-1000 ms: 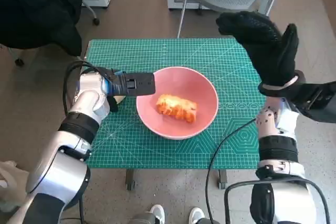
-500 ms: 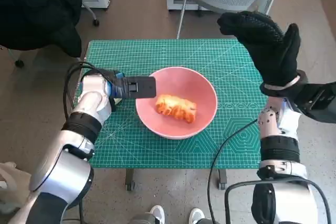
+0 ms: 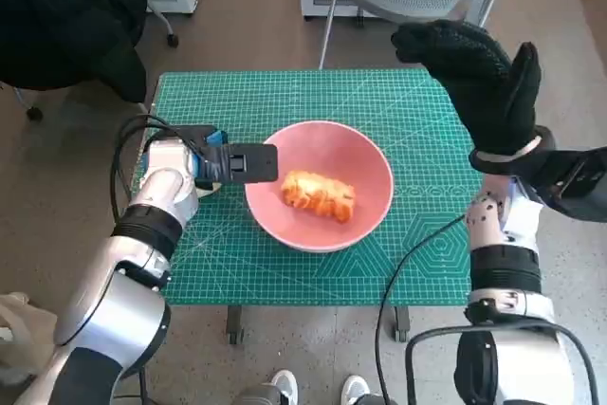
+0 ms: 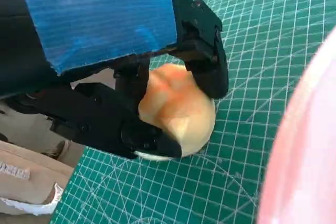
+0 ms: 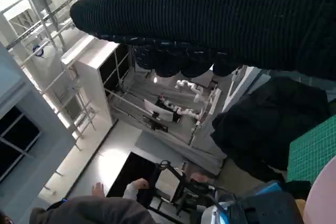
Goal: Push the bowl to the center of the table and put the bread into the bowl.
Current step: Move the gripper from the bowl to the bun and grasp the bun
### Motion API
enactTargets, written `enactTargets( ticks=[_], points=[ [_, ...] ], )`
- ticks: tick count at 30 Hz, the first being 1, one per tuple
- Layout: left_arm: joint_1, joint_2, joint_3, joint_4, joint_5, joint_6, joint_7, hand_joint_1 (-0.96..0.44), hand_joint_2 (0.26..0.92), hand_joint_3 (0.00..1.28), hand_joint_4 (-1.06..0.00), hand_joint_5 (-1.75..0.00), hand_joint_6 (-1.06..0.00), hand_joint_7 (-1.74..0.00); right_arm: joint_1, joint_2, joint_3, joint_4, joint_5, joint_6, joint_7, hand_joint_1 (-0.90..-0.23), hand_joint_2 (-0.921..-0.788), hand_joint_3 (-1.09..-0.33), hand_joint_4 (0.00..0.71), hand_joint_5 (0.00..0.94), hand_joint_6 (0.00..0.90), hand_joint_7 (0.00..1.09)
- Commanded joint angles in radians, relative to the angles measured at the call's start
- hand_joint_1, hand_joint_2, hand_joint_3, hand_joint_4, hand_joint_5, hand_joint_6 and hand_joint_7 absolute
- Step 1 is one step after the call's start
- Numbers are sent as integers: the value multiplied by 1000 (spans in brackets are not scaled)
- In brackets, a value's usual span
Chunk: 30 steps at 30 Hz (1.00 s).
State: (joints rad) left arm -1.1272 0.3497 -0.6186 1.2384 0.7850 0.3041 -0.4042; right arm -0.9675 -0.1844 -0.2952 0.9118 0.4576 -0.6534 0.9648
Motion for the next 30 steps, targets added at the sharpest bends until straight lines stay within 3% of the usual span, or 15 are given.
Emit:
enactTargets(
  ticks=[1, 9, 15, 17, 19, 21, 24, 30],
  points=[
    [21, 2, -3, 6, -3, 13, 15, 6, 846, 95, -470, -1746, -553, -512, 13, -4, 3, 6, -2, 15, 13, -713, -921, -855, 309, 3, 319, 0],
    [13, 16, 3, -24, -6, 30, 18, 66, 865, 94, -450, -1746, -592, -402, 9, -3, 1, 10, 5, 25, 24, -719, -921, -853, 314, 4, 319, 0],
    [-2, 33, 4, -61, -3, 52, -6, 72, 871, 87, -459, -1746, -641, -436, 8, -2, 0, 12, 9, 31, 29, -727, -921, -851, 315, 4, 319, 0],
    [-5, 41, 5, -80, -3, 62, -17, 76, 876, 79, -468, -1746, -674, -492, 8, -2, -1, 14, 10, 31, 32, -731, -921, -850, 316, 4, 319, 1],
    [-10, 55, 8, -114, -2, 80, -36, -135, 898, 116, -495, -1746, -631, -897, 7, -2, -2, 15, 10, 32, 32, -732, -921, -850, 317, 4, 319, 1],
    [-10, 66, 12, -146, -1, 97, -53, -265, 912, 143, -512, -1746, -600, -1153, 6, -1, -3, 14, 11, 33, 33, -732, -921, -850, 319, 4, 320, 1],
    [-9, 88, 20, -211, -1, 130, -87, -328, 918, 137, -519, -1746, -608, -1250, 7, 1, -3, 12, 12, 35, 33, -731, -921, -849, 322, 6, 320, 1],
    [9, 156, 48, -427, 6, 224, -192, -361, 921, 89, -543, -1746, -664, -1241, 9, 6, -3, 10, 12, 36, 33, -732, -921, -848, 326, 6, 321, 1]
  ],
)
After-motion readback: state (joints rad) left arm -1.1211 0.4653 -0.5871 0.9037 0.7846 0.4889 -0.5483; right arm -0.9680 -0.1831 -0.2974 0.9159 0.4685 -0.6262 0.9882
